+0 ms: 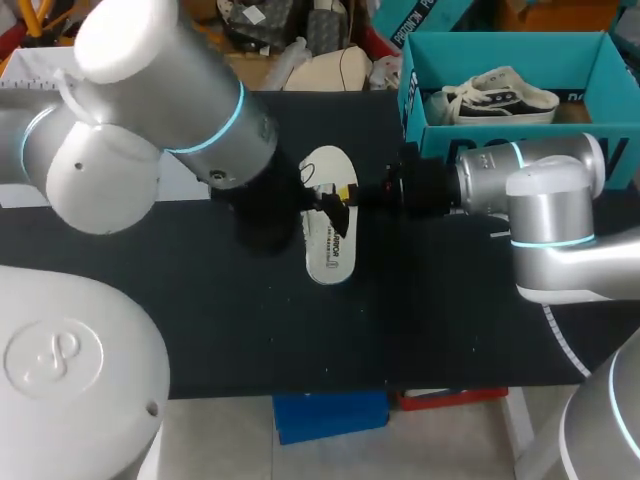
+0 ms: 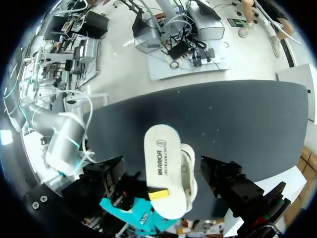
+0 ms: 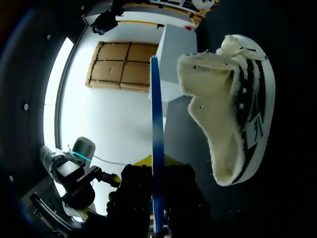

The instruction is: Take the shoe out of the shoebox, open the shoe tongue, remove and reinsert the insole, then place the shoe into the shoebox

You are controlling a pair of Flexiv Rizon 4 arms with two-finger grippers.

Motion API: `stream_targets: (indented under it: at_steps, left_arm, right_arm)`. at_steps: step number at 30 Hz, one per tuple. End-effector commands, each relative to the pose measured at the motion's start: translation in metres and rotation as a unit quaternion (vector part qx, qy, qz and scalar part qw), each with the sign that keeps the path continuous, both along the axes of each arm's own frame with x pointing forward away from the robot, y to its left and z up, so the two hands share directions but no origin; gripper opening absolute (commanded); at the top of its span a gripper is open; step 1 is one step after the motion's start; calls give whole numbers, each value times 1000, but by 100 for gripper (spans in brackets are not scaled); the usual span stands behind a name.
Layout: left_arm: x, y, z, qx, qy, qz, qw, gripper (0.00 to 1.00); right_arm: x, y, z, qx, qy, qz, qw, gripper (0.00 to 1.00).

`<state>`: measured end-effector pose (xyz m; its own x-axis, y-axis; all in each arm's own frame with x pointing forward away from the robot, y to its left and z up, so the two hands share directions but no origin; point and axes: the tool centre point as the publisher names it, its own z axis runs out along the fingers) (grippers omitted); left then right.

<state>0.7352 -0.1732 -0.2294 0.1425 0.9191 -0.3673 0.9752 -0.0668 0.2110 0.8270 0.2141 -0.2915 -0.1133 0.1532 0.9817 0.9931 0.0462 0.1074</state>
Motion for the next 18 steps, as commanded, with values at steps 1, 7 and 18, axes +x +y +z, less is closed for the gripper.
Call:
stream_targets:
  at_steps: [1, 7, 18]
  left_arm:
    - [0, -5, 1, 257, -18, 57, 965, 100]
    - [0, -5, 1, 257, -18, 57, 965, 100]
    - [10, -13, -4, 231, -19, 53, 971, 100]
  right_arm:
    - [-1, 1, 0, -1, 0, -2, 1000, 0]
    - [-1, 1, 0, -1, 0, -2, 1000, 0]
    - [-1, 1, 0, -1, 0, -2, 1000, 0]
